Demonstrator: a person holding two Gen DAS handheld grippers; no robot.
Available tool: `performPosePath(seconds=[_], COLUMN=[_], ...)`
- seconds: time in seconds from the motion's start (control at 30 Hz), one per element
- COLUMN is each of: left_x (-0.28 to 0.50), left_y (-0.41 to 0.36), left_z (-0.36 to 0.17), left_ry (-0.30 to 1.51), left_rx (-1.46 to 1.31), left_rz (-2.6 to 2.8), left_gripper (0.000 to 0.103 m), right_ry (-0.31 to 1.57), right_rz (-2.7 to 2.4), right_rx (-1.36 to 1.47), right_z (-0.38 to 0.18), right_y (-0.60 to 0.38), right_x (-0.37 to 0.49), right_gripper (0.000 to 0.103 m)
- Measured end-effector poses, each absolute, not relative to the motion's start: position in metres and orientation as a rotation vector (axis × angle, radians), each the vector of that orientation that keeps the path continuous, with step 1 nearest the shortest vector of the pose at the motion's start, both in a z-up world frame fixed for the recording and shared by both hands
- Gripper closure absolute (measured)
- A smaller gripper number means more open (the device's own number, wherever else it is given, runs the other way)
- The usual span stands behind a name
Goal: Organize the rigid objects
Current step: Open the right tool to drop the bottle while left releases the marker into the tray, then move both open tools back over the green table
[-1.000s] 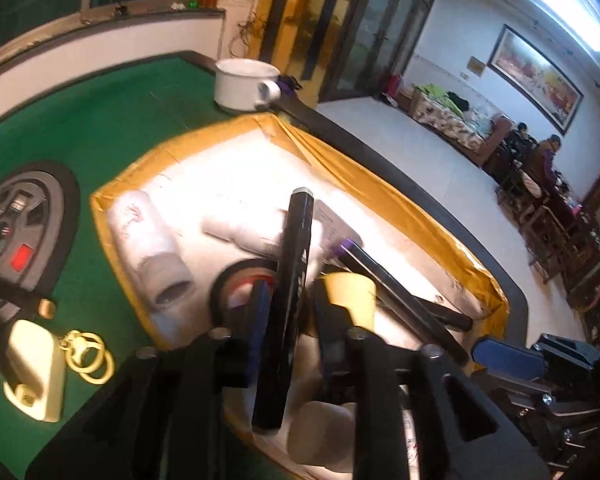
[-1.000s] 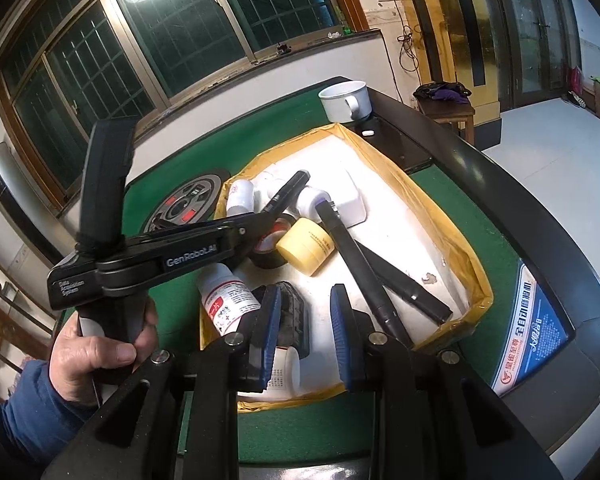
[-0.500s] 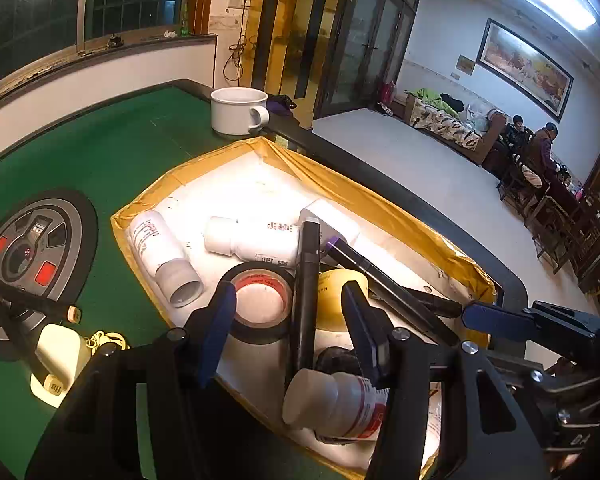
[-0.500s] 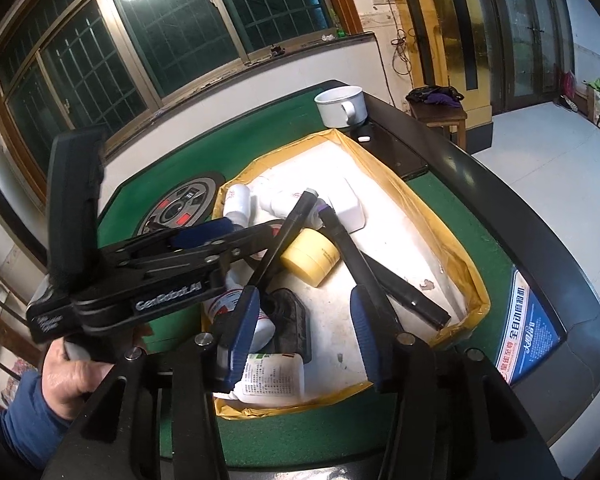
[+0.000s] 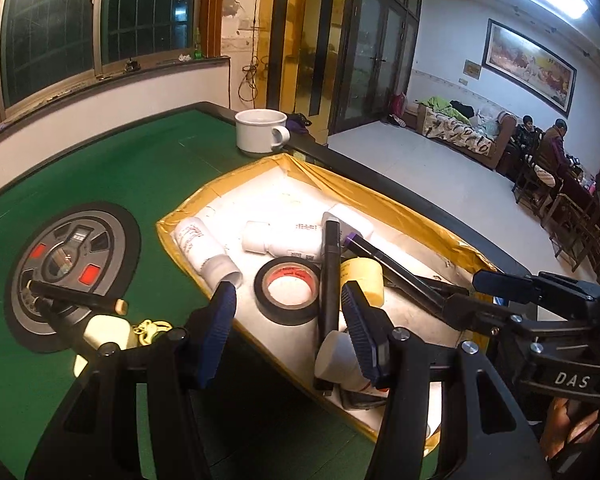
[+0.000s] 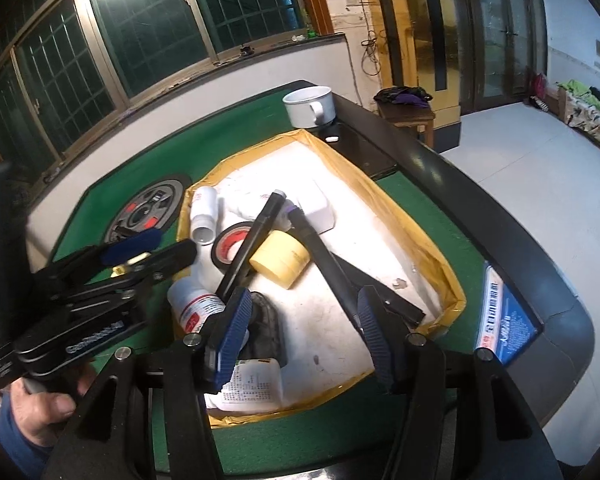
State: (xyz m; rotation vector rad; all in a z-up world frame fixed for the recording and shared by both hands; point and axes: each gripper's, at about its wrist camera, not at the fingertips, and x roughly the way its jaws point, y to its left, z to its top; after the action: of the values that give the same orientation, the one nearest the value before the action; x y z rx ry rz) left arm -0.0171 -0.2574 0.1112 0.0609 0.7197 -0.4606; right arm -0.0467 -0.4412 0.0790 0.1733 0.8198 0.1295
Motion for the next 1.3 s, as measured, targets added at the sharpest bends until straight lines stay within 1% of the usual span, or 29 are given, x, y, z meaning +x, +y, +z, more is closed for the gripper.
performPosePath(seconds=[0.23,0.37,0.53,0.6,0.67,0.77,0.93,1.17,1.3], left_x=[-0.02,-0.029,-0.02,-0.013,-0.004,0.001,0.002,0.003,0.001], left_y=[-0.235,-0.205,-0.13,-0.092,-0.059,-0.026,-0.01,0.003,0.015], left_z=[0.118,0.124,0.115,0.107,0.095,0.081,0.073,0.072,0.072], left_ry=[0.695,0.665,0.712,0.73,0.787,0.804,0.808,0.814,0.816], left_rx=[0.031,0.011,-0.069,-0.099,-0.136,-0.185,-0.242,-0.279,-0.311], left_rz=[-0.415,-0.369,-0.225,-0.123,-0.064,0.025,0.051,0.098,0.12], left_gripper=[0.05,0.05,0.05,0.05,0.05,0.05,0.05,0.05,0.05], right_ry=[0.801,0.792,0.796,0.805,0.821,0.846,1.002,1.066,1.078], right_rz=[0.095,0.109,0.281,0.376,0.432,0.523,0.603,0.608,0.604], right_rx=[0.111,0.105,0.124,0.122,0.099,0.027,0.062,-0.072,-0.065], right_z=[0.089,0.095,0.103,0.108,0.112,0.113,0.085,0.055,0.036], right_y=[-0.428,-0.42,-0.393,-0.371,-0.345,-0.299,-0.242,-0.171,-0.155], right_x=[-0.048,-0.047,-0.037,-0.032,-0.023,-0.01,0.033,0.077,0.098], right_gripper=[0.052,0.052,0.052,0.052,0.052,0.052,0.053,0.053,0.053])
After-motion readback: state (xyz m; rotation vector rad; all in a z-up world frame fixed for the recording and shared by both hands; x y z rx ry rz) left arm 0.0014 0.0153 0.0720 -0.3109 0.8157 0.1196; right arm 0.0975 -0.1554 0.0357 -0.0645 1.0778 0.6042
